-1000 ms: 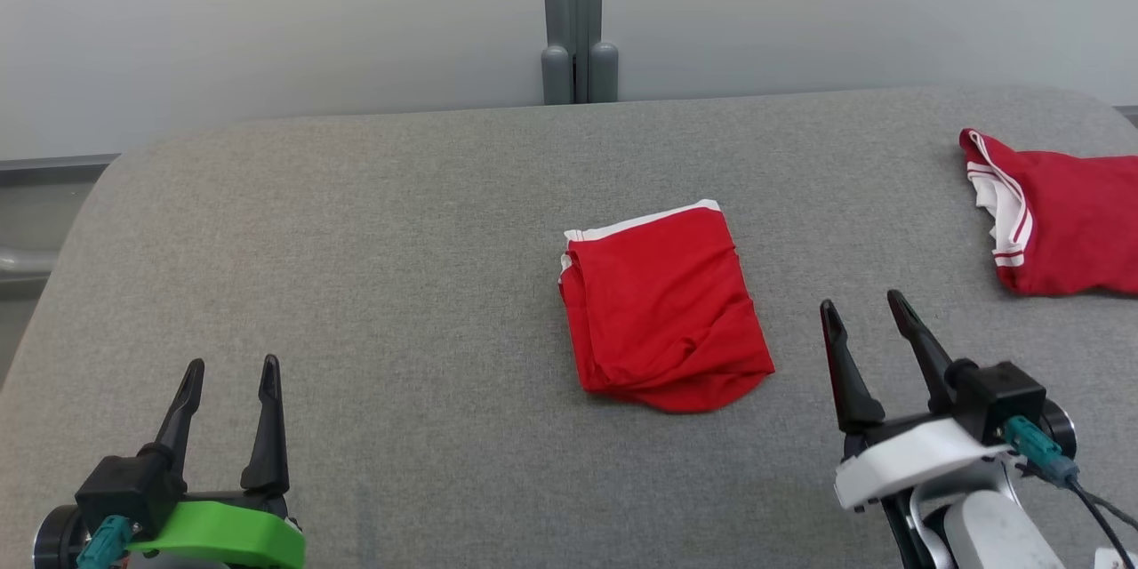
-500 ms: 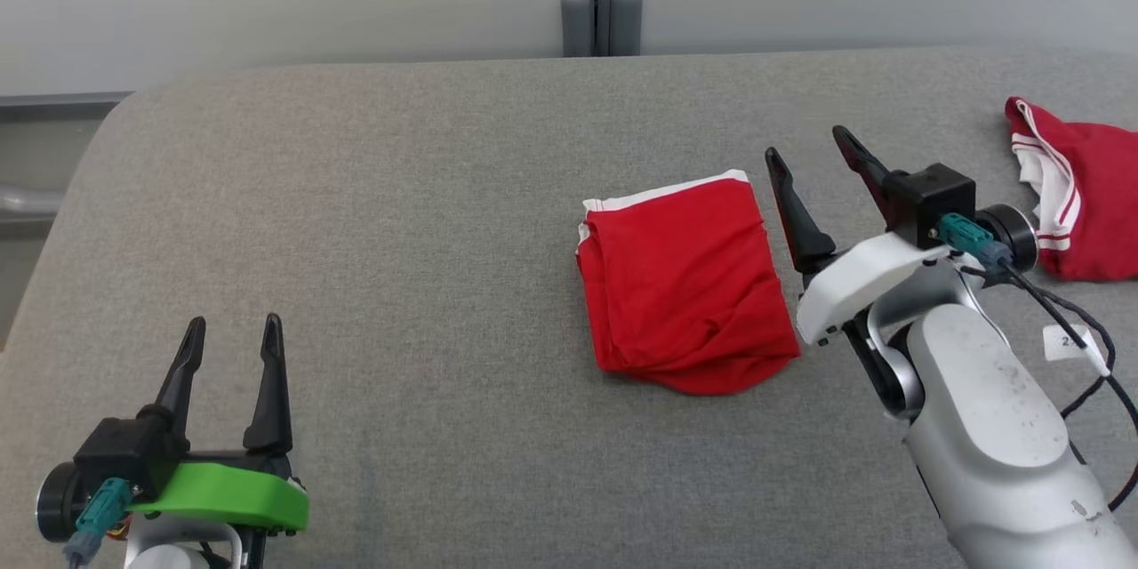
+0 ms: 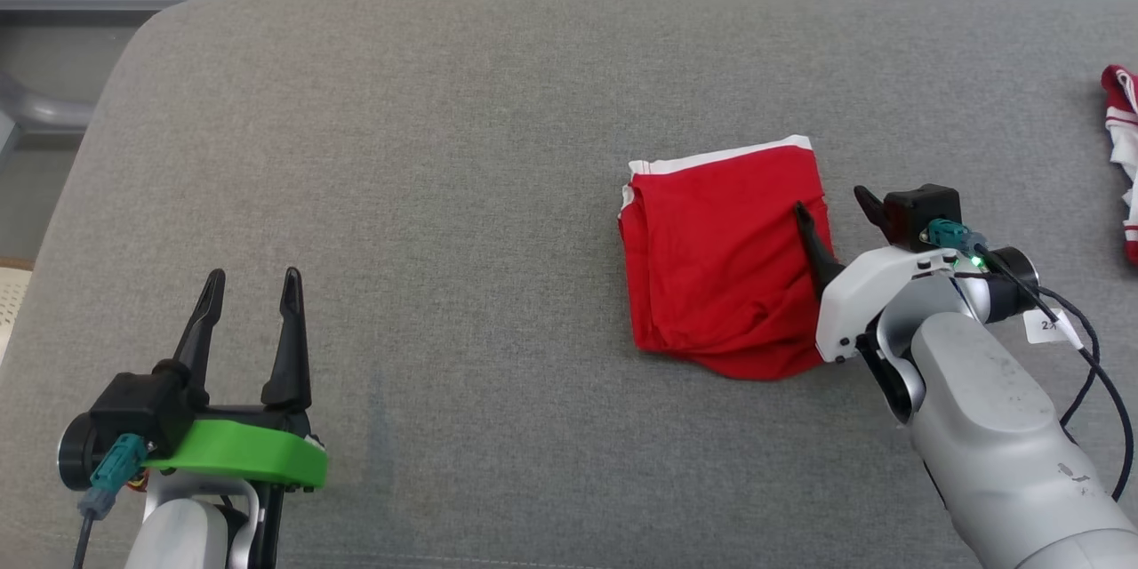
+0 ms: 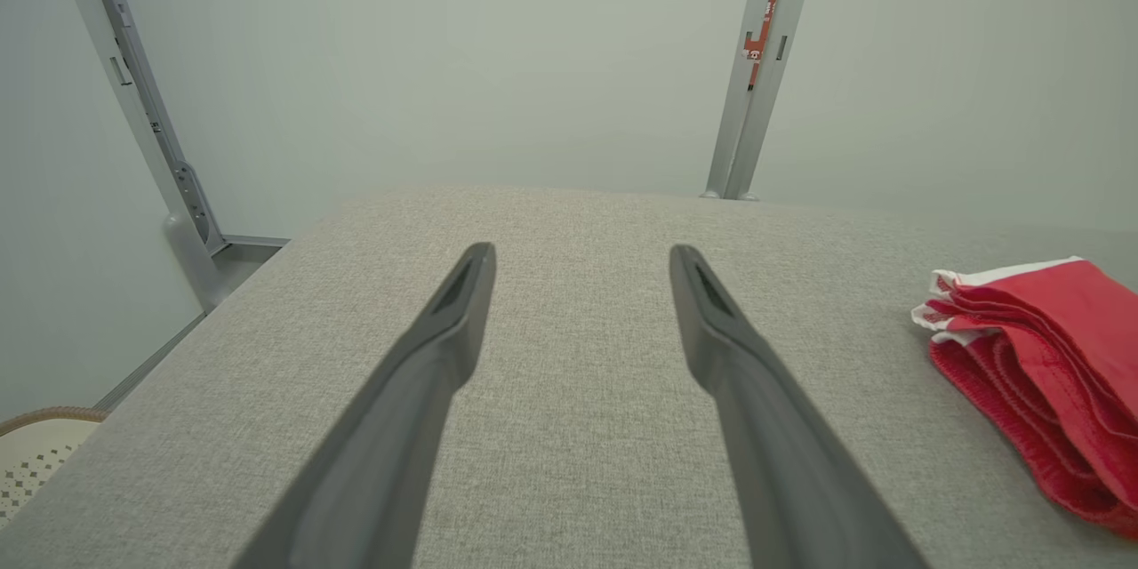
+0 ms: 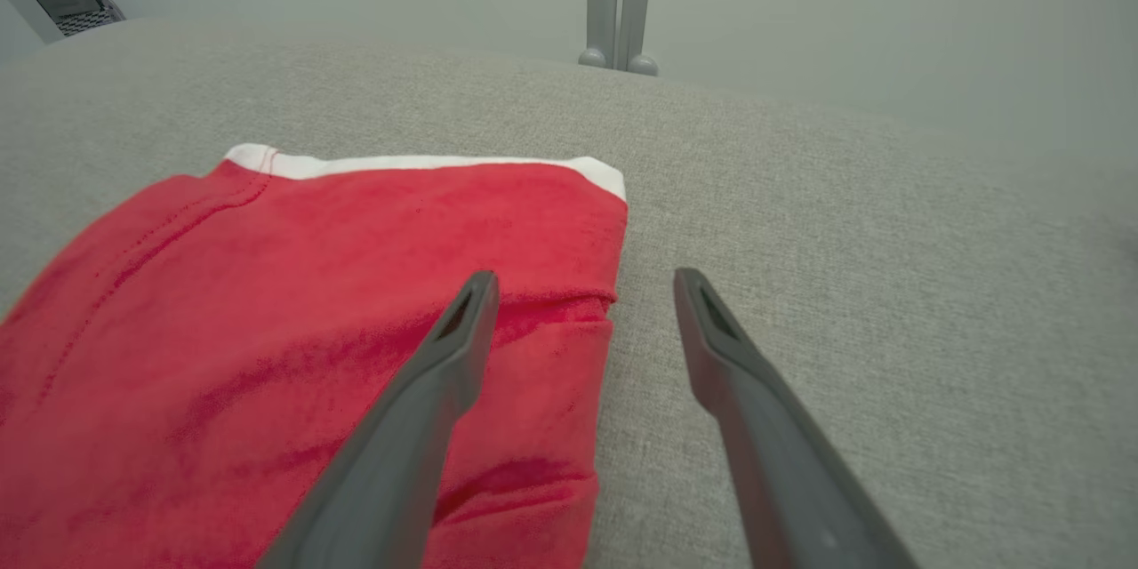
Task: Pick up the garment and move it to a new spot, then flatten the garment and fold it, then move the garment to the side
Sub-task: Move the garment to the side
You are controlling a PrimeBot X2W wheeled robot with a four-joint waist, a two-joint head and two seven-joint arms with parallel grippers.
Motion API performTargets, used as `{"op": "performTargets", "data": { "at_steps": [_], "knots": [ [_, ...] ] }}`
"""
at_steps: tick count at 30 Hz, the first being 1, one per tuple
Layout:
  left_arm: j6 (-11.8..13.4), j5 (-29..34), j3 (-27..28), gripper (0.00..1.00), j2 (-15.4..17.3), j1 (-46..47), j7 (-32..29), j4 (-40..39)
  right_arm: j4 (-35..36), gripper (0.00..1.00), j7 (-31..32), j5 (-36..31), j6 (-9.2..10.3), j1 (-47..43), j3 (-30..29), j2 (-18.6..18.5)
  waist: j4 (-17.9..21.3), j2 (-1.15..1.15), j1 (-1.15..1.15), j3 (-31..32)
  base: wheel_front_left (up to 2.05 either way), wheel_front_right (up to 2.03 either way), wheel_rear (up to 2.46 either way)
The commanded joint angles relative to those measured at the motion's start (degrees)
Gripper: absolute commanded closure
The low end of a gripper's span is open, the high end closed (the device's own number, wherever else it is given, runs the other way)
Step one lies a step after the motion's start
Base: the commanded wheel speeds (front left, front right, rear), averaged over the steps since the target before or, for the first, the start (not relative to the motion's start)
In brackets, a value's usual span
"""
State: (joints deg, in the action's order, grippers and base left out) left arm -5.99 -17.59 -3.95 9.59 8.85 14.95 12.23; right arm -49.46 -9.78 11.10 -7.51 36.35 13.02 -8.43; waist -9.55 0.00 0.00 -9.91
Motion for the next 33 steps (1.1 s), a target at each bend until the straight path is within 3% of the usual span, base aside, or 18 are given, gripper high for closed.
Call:
{"op": "performTargets", "data": {
  "at_steps": [1, 10, 12, 13, 24, 33],
  "knots": [
    [-0.1, 0.2, 0.0, 0.0, -0.3, 1.0, 0.2, 0.2, -1.6, 0.0, -0.5, 1.1, 0.06, 1.0, -0.1, 0.3, -1.2, 0.0, 0.0, -1.3, 0.0, 0.0, 0.0],
    [-0.7, 0.7, 0.9, 0.0, -1.7, 2.4, 0.3, 0.7, -12.2, 0.0, -1.6, 3.9, 0.06, 1.7, 0.8, 1.8, -2.6, 0.0, 0.0, -2.0, 0.0, 0.0, 0.0],
    [-0.8, 0.9, 1.1, 0.0, -2.0, 2.2, 0.3, 0.8, -14.0, 0.78, -1.1, 5.1, 0.05, 1.4, 0.9, 2.4, -2.6, 0.0, 0.0, -1.9, 0.0, 0.0, 0.0],
    [-0.9, 1.0, 1.2, 0.0, -2.1, 2.0, 0.3, 0.9, -14.5, 1.0, -1.4, 5.6, 0.05, 1.4, 1.3, 2.6, -2.6, 0.0, 0.0, -1.9, 0.0, 0.0, 0.0],
    [-1.3, 2.2, 2.1, 0.0, -2.5, 3.3, 0.2, -0.9, -14.7, 1.0, -1.7, 7.2, 0.11, 9.0, 6.1, -0.5, 1.7, 0.0, 0.0, -5.4, 0.0, 0.0, 0.0],
    [-1.5, 2.8, 1.2, 0.0, -1.1, 6.5, 0.2, -3.0, -9.9, 1.0, -0.6, 8.2, 0.1, 16.3, 12.1, -8.6, 7.0, 0.0, 0.0, -12.0, 0.0, 0.0, 0.0]
  ]
}}
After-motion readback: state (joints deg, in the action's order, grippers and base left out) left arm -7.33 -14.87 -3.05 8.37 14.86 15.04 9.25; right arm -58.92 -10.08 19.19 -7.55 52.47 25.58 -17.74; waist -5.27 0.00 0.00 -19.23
